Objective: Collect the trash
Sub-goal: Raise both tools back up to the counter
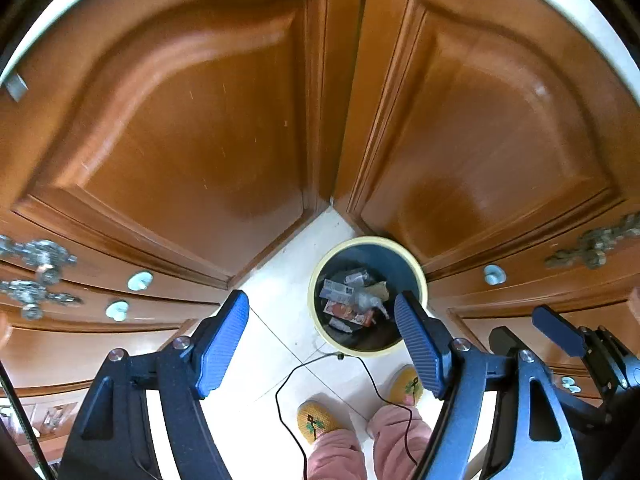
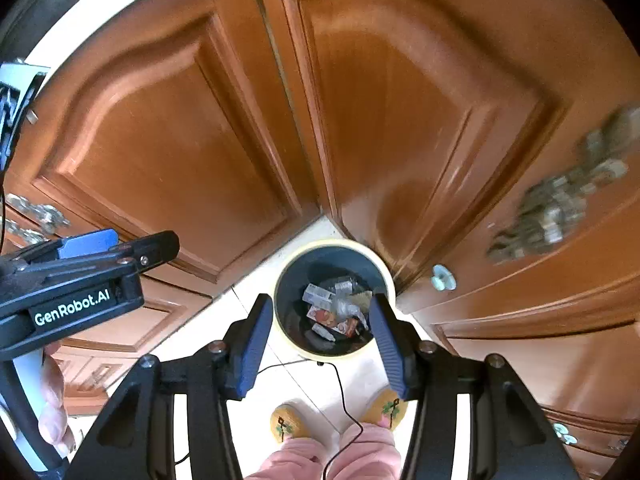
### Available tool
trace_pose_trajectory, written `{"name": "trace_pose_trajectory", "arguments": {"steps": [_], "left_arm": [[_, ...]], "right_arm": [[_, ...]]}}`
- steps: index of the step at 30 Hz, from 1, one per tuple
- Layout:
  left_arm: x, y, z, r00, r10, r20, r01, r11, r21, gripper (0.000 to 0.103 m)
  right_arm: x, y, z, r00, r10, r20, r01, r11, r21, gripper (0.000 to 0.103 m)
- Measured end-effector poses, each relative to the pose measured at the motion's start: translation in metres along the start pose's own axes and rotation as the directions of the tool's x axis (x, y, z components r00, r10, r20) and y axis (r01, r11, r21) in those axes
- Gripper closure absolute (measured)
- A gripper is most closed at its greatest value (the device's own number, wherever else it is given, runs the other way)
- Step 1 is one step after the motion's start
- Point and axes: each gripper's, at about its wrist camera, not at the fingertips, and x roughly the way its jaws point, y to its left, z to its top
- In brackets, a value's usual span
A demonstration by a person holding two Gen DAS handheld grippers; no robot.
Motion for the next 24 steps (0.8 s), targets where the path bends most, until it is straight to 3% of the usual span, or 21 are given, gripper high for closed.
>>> {"name": "trace_pose_trajectory", "arguments": {"steps": [9,24], "left_arm": [[-0.083,-0.01,0.006,0.997,0.034,0.066,-0.035,0.999,0.012,0.028],[-0.24,-0.049,0.016,0.979,-0.042,0.197,0.011,0.987,0.158,0.026]], "right_arm": [[-0.076,0.006,0.01,0.999,-0.005,0.05,0.005,1.0,-0.004,0.052],[-0.216,0.008,0.023,0.987,-0.01,0.159,0.007,1.0,0.019,0.052]]}}
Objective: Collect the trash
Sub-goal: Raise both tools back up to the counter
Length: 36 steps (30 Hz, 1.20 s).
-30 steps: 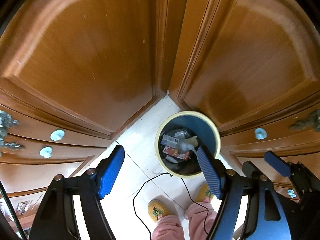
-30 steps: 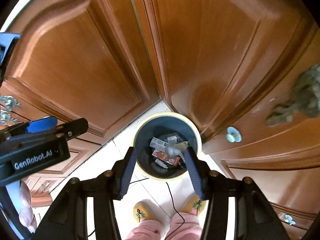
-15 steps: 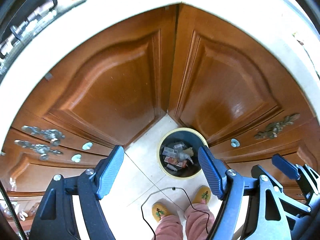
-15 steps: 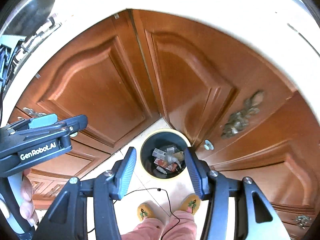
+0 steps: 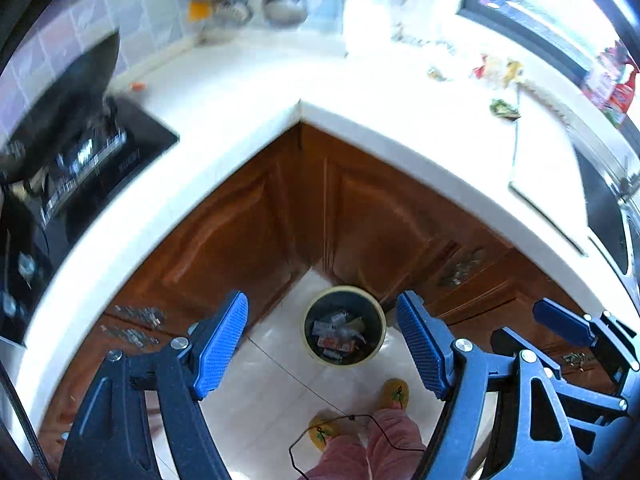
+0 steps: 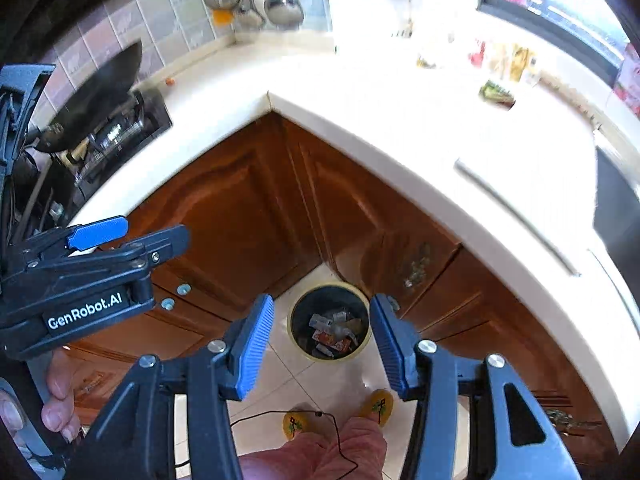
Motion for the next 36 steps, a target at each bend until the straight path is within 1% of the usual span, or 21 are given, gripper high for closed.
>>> {"name": "trace_pose_trajectory", "arguments": {"steps": [3,6,11,16,20,23,25,28,33,36], "left_arm": [[-0.023,-0.006,0.011,0.999,0.002,0.035,-0.003,1.0,0.031,0.022],[-0.046,-0.009,0.024,0.997,-0.001,0.08,-0.003,0.999,0.055,0.022],[-0.078,-0.017,0.04,0.988,-0.021,0.15,0.012,0.998,0.06,0.021],[-0.106,-0.024,0.055,0.976,-0.028,0.216,0.011,0.997,0.079,0.017],[-0.122,-0.026,0.071,0.967,-0.042,0.251,0.023,0.997,0.078,0.016],[-0.133,-0.027,0.086,0.958,-0.04,0.285,0.022,0.998,0.066,0.01],[-0.137,-0.027,0.096,0.952,-0.035,0.303,0.018,0.998,0.059,0.009],[-0.136,-0.032,0.111,0.952,-0.037,0.305,0.022,0.998,0.054,0.009],[-0.124,-0.045,0.136,0.953,-0.027,0.301,0.015,0.999,0.042,0.009],[-0.107,-0.057,0.155,0.958,-0.027,0.285,0.019,0.999,0.03,0.009]], "right_arm": [[-0.026,0.0,0.008,0.999,-0.015,0.051,0.015,1.0,0.002,0.052],[-0.051,0.0,0.018,0.994,-0.035,0.099,0.036,0.999,-0.001,0.052],[-0.096,-0.005,0.035,0.984,-0.054,0.172,0.053,0.999,0.007,0.052],[-0.129,-0.02,0.049,0.976,-0.069,0.208,0.062,0.997,0.041,0.052],[-0.149,-0.033,0.066,0.974,-0.076,0.216,0.064,0.996,0.061,0.052],[-0.163,-0.045,0.081,0.97,-0.085,0.226,0.073,0.996,0.06,0.052],[-0.17,-0.053,0.091,0.968,-0.093,0.231,0.082,0.995,0.055,0.052],[-0.174,-0.069,0.108,0.966,-0.112,0.234,0.102,0.993,0.055,0.052],[-0.169,-0.104,0.143,0.97,-0.09,0.227,0.079,0.995,0.058,0.052],[-0.159,-0.129,0.167,0.972,-0.075,0.224,0.063,0.996,0.058,0.052]]}}
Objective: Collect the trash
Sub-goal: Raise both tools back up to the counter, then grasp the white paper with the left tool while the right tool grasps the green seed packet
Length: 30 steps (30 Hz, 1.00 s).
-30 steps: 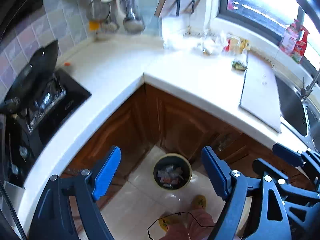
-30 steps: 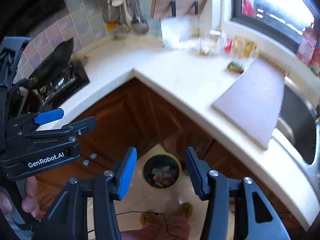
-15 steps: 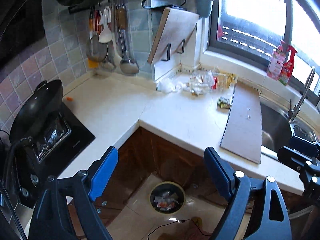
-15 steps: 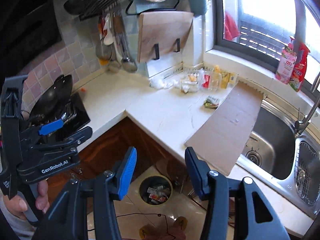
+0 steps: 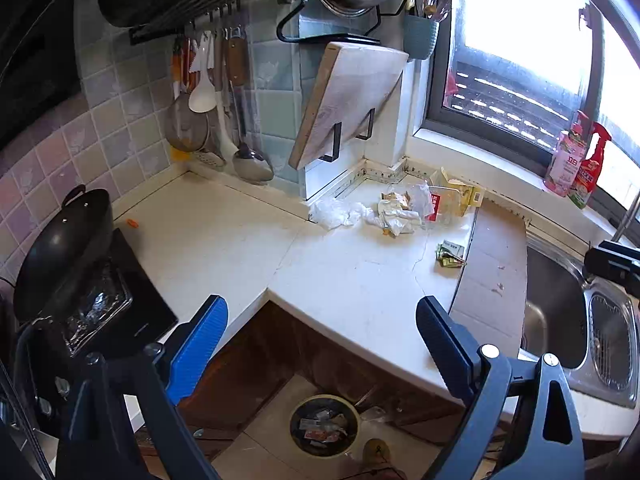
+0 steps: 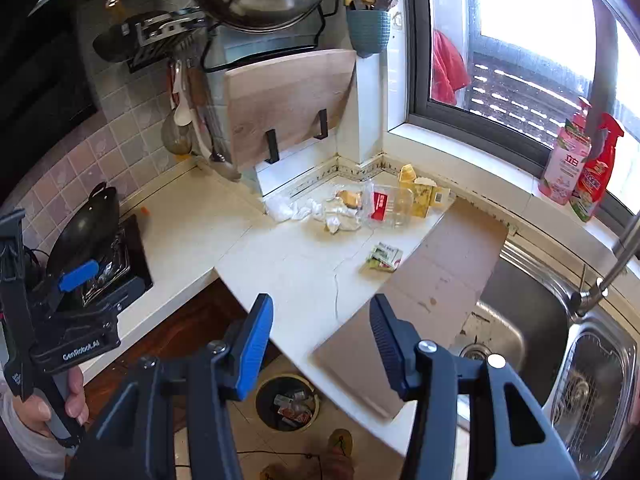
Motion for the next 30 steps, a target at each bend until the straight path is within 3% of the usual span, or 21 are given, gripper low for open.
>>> {"name": "trace_pose_trajectory", "arguments": {"steps": [6,13,18,23,30], "left_arm": [[0.064,-0.034,0.034,0.998,-0.018,-0.065,0.018,1.0,-0.001,0.009],[0.147,-0.077,0.064,0.992,-0.049,-0.118,0.047,0.999,-0.022,0.009],[0.203,-0.095,0.077,0.984,-0.072,-0.164,0.065,0.997,-0.049,0.009],[0.257,-0.105,0.089,0.974,-0.097,-0.202,0.081,0.993,-0.086,0.009],[0.322,-0.115,0.1,0.956,-0.133,-0.26,0.099,0.986,-0.137,0.009]], "right_arm": [[0.069,-0.062,0.04,0.996,0.035,-0.079,-0.032,0.999,0.044,0.052],[0.178,-0.129,0.062,0.972,0.1,-0.211,-0.084,0.993,0.086,0.052],[0.247,-0.147,0.056,0.943,0.156,-0.294,-0.13,0.986,0.108,0.052],[0.298,-0.155,0.047,0.926,0.191,-0.324,-0.157,0.979,0.131,0.052],[0.328,-0.154,0.041,0.926,0.21,-0.313,-0.19,0.977,0.094,0.056]]}}
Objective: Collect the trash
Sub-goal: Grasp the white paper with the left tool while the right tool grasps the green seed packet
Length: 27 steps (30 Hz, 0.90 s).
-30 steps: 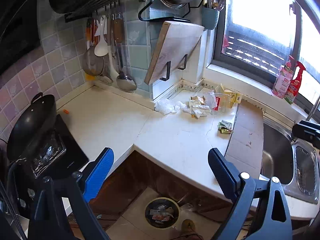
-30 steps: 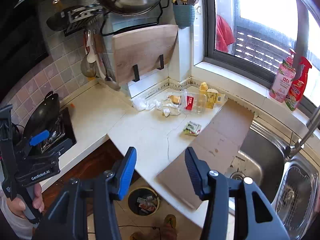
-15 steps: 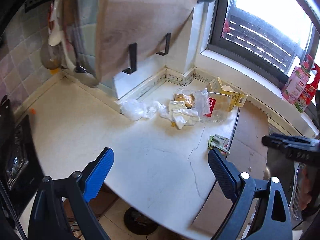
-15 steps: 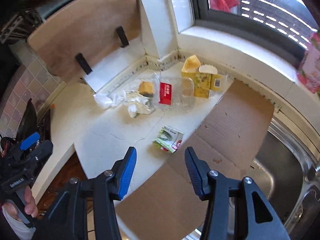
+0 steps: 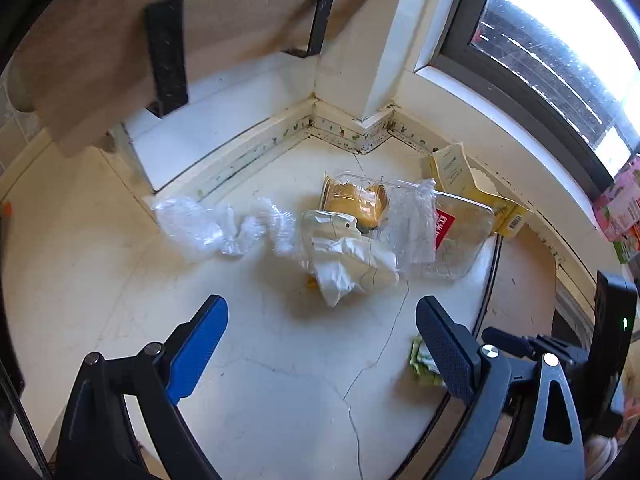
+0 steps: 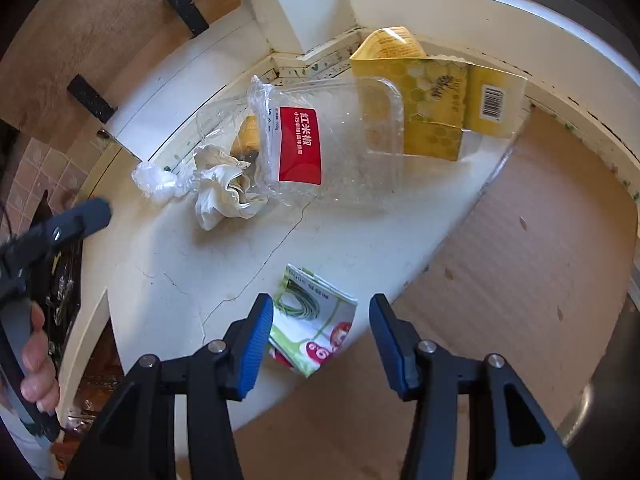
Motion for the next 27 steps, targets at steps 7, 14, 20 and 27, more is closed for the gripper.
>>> {"name": "trace_pose_trajectory", "arguments": {"steps": [7,14,20,27], "left_arm": [[0.039,-0.001,0.014,0.999,-0.027,-0.039,0.025,0.999,-0.038,0.009],[0.073,-0.001,0.018,0.995,-0.034,-0.089,0.028,0.998,-0.059,0.009],[0.09,-0.004,0.019,0.99,-0.046,-0.13,0.037,0.997,-0.072,0.009],[0.106,-0.013,0.021,0.987,-0.038,-0.155,0.027,0.997,-0.07,0.01]], "right_arm": [[0.025,0.01,-0.007,0.998,-0.051,-0.034,0.048,0.994,-0.097,0.092],[0.024,0.014,-0.012,1.0,-0.022,0.013,0.023,0.994,-0.111,0.103],[0.008,0.015,-0.013,0.998,0.033,0.057,-0.028,0.997,-0.076,0.103],[0.003,0.01,-0.017,0.997,0.063,0.049,-0.059,0.996,-0.065,0.103]]}}
